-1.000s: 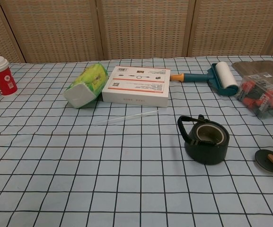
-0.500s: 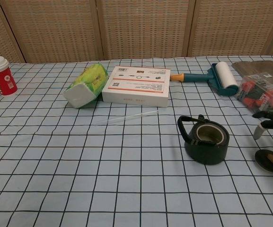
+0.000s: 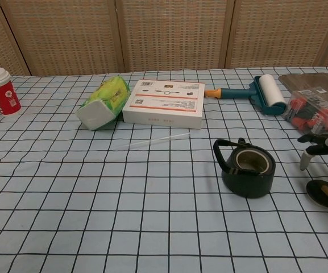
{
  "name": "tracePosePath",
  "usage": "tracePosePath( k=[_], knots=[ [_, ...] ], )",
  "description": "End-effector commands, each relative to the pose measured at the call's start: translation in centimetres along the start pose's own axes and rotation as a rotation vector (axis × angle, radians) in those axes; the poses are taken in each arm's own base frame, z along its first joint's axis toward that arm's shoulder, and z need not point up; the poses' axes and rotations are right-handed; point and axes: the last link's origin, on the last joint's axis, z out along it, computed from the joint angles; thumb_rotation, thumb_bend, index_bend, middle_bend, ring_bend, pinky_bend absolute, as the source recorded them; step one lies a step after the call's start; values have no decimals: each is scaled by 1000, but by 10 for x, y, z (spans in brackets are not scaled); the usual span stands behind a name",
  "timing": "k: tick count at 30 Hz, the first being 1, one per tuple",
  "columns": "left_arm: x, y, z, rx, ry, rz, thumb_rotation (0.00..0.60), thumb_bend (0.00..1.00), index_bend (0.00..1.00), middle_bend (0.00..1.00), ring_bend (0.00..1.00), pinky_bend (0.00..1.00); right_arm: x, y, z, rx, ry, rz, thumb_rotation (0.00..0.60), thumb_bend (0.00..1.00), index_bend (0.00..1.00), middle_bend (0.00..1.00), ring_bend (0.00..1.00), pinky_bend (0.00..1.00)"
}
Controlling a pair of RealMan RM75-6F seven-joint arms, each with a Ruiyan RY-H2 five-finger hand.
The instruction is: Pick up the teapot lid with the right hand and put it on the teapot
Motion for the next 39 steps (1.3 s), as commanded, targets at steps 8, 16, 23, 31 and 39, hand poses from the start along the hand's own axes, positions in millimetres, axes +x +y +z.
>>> tracePosePath(
  k=[8,16,23,31,39],
  knots=[
    [1,0,0,0,1,-2,600,100,0,0,0,0,-4,1,5,-17,-18,4,600,232,372,38,0,0],
    [0,0,0,0,-4,0,600,100,0,0,0,0,-8,4,10,-25,-24,8,600,251,419,71,0,0],
    [0,0,1,2,-6,0,600,100,0,0,0,0,-10,3,10,-21,-16,15,600,281,501,126,0,0],
    [0,0,1,0,-7,0,600,100,0,0,0,0,-9,2,10,-15,9,19,600,297,573,184,0,0],
    [0,0,2,2,-9,1,600,100,0,0,0,0,2,-4,5,8,53,15,600,297,575,187,0,0]
  ],
)
